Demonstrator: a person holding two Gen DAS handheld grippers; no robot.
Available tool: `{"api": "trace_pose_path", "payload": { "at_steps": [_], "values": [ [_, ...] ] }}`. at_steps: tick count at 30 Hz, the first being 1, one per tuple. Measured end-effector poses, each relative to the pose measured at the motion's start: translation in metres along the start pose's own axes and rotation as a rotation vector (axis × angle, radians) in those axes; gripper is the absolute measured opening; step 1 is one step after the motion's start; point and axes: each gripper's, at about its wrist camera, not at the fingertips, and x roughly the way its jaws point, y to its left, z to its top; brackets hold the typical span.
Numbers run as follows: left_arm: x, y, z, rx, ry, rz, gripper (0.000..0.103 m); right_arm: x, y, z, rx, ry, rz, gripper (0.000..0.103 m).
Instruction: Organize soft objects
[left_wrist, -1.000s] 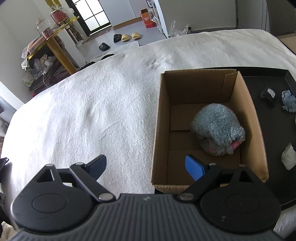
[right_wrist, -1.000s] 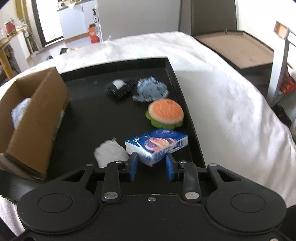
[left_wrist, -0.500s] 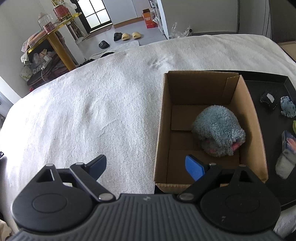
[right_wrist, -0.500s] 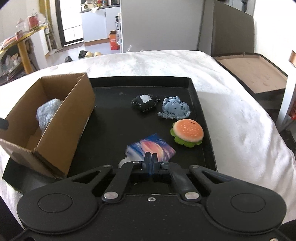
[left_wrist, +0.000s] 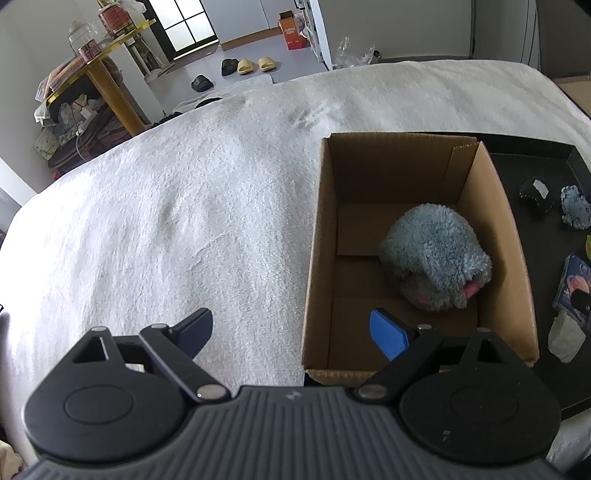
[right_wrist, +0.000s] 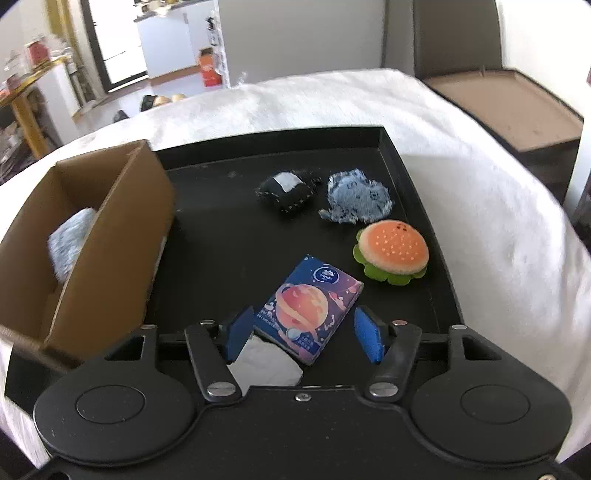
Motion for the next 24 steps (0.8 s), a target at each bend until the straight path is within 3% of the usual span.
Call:
{"api": "trace_pose_path", "payload": {
  "at_steps": [3, 9, 12, 20, 21, 24],
  "values": [
    [0.003, -0.002, 0.001, 0.004, 0.009, 0.005, 0.091, 0.013, -0.001, 0.004, 0.042, 0.035, 0.002, 0.064],
    [0.011, -0.008, 0.006, 0.014, 0.032, 0.012, 0.091, 0.032, 0.007, 0.005, 0.047, 0.065, -0.032, 0.087],
    [0.014, -0.013, 0.006, 0.034, 0.041, 0.023, 0.091, 0.043, 0.009, 0.004, 0.036, 0.081, -0.055, 0.088],
    [0.01, -0.017, 0.006, 0.049, 0.036, 0.044, 0.091, 0.052, -0.001, -0.001, 0.013, 0.132, -0.175, 0.083],
    [0.009, -0.017, 0.006, 0.048, 0.036, 0.044, 0.091, 0.051, -0.004, -0.001, 0.011, 0.13, -0.182, 0.08],
    [0.008, -0.018, 0.006, 0.051, 0.034, 0.046, 0.091, 0.047, -0.013, -0.001, 0.018, 0.115, -0.133, 0.053]
  ]
}}
